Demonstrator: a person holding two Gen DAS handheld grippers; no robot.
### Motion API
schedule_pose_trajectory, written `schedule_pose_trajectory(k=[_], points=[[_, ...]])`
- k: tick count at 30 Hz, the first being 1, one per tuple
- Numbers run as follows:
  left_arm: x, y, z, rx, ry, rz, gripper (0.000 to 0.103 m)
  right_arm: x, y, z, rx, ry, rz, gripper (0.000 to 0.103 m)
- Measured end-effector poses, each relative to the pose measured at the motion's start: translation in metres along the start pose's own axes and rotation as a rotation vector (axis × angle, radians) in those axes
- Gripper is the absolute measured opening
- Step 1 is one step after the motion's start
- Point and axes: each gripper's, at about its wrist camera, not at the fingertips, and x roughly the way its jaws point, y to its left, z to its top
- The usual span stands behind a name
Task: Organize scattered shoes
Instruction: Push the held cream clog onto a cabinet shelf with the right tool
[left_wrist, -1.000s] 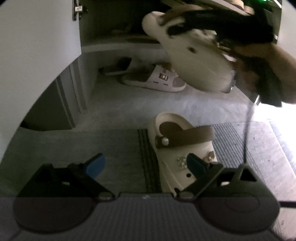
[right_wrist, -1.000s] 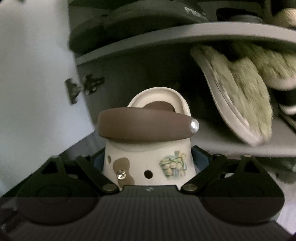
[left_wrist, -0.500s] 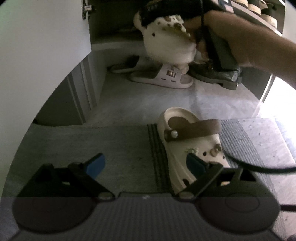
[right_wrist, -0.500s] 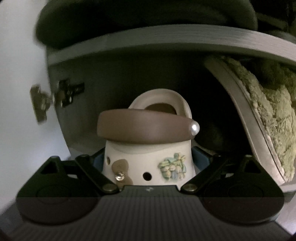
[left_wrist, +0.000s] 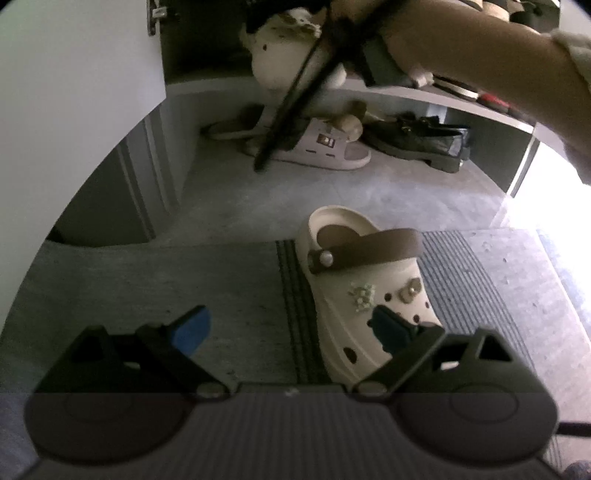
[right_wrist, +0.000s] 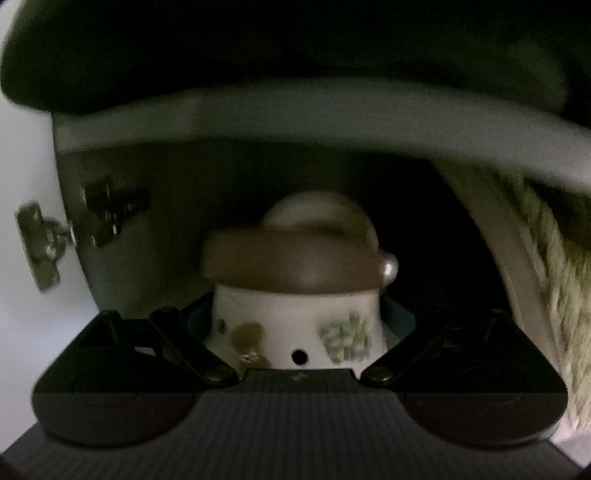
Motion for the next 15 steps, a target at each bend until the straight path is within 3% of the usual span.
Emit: schedule_pose_trajectory(k=[2, 10, 15], points=[[0.0, 0.0, -0.001, 0.004, 0.005, -0.004, 0.096, -0.002, 0.002, 0.004, -0.025, -0.048, -0.029, 0.095], [0.002, 0.002, -0.001, -0.009, 0.006, 0.008, 0.096, -0.003, 0.001, -0.019, -0.001, -0.021, 0.035, 0.097], [0.005, 0.0, 0.001, -0.012, -0.001, 0.005, 0.096, -0.047, 0.001, -0.039, 0.002, -0.054, 0.099, 0.099]])
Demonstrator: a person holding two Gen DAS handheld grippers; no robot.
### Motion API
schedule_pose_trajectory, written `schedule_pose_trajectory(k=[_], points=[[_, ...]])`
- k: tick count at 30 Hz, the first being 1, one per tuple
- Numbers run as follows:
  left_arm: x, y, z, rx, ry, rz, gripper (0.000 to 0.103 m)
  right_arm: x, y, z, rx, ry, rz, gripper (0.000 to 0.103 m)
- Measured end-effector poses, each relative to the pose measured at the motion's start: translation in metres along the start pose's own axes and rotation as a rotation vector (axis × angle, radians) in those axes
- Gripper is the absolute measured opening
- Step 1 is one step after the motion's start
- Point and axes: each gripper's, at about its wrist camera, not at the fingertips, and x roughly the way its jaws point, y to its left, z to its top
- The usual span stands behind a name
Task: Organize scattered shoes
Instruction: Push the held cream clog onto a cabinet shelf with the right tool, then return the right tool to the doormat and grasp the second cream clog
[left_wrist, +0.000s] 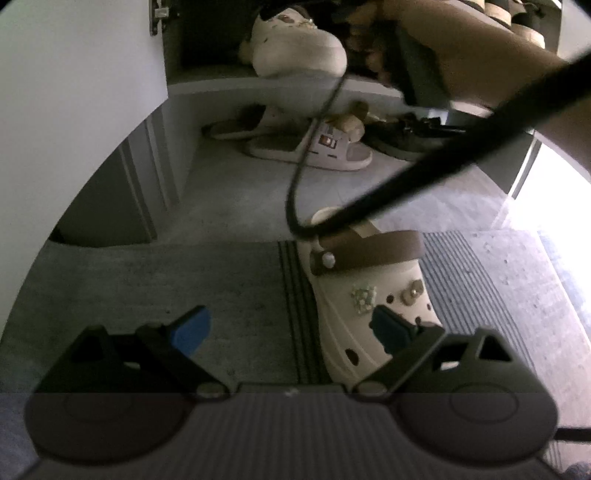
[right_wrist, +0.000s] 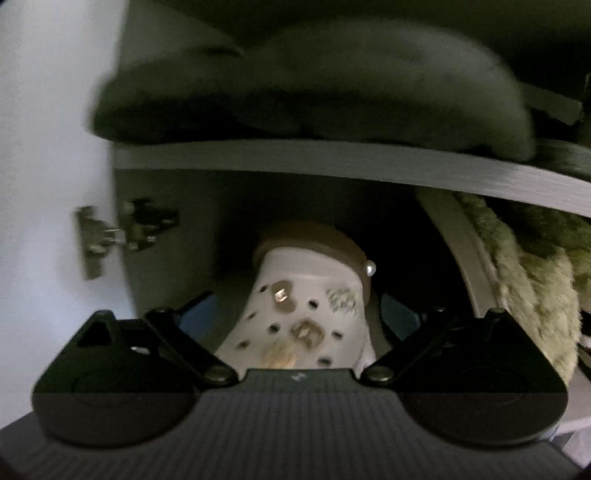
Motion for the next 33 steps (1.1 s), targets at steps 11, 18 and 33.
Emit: schedule_pose_trajectory(k=[11, 18, 33], points=[[0.002, -0.003, -0.001, 0.026, -0.006, 0.037, 0.096, -0.013, 0.0, -0.033, 0.064, 0.14, -0.033, 0.101], [-0.005, -0.004, -0.002, 0.03, -0.023, 0.04, 0.096, -0.014, -0.005, -0.028, 0.115, 0.136, -0.057, 0.102], [-0.01, 0.0, -0.011, 0.031, 0.0, 0.023, 0.096, -0.034, -0.031, -0.041, 0.177, 0.177, 0.034, 0.1]])
